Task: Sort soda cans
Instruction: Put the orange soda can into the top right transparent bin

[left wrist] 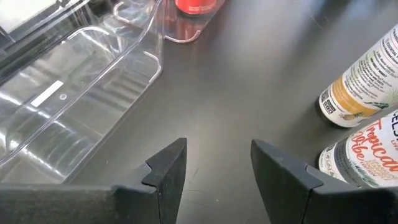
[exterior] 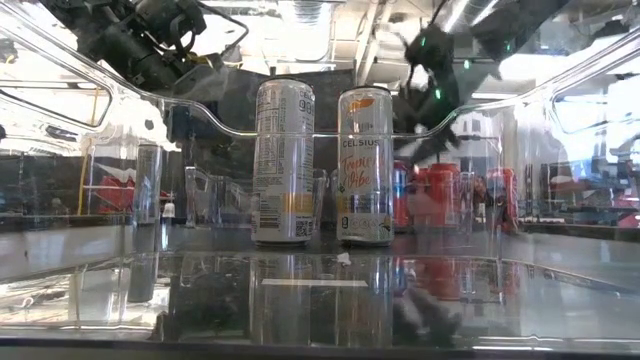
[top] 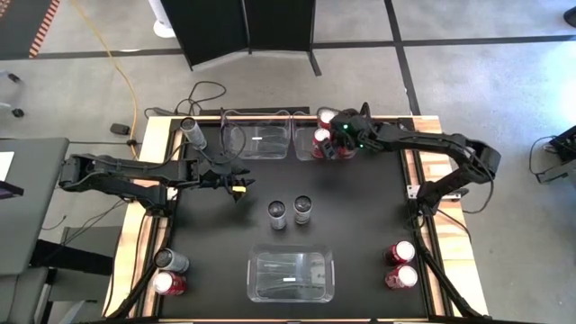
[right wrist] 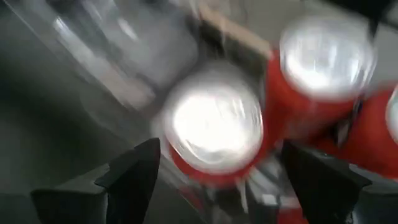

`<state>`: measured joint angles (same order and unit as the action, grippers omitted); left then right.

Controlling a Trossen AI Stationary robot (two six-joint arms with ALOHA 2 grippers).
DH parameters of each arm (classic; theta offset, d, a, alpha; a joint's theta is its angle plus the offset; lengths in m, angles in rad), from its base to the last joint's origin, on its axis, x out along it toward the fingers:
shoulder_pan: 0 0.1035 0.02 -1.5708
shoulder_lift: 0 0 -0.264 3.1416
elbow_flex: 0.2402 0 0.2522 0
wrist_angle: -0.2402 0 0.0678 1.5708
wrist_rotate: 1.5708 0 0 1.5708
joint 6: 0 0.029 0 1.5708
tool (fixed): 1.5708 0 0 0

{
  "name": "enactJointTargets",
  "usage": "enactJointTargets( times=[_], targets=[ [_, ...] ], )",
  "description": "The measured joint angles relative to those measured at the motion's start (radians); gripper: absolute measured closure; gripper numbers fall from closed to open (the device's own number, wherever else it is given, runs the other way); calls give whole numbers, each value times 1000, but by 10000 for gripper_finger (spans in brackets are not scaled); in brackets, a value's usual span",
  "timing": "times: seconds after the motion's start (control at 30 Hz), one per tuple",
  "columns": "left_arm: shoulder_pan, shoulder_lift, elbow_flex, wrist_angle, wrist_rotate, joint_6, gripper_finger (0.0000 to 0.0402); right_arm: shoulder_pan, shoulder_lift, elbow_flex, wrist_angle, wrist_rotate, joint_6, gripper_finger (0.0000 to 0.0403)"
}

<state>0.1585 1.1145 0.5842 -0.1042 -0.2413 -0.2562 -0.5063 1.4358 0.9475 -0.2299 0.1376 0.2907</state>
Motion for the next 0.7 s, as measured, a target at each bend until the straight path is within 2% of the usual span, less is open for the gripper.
enactJointTargets(
  times=[0.17,0.27,0.33,0.43,0.53,0.7],
  targets=[
    [0,0,0,-16,0,7,228,40,-29,28,49,3,-24,58],
    [0,0,0,-17,0,8,228,59,-19,57,155,-4,-25,59],
    [0,0,0,-17,0,8,228,63,20,78,227,-40,-31,63],
    [3,0,0,-17,0,8,228,51,127,154,277,-150,9,77],
    [6,0,0,-17,0,-6,228,39,233,290,222,-190,40,94],
    [6,0,0,-18,0,-61,228,35,409,495,-33,-190,43,132]
  ],
)
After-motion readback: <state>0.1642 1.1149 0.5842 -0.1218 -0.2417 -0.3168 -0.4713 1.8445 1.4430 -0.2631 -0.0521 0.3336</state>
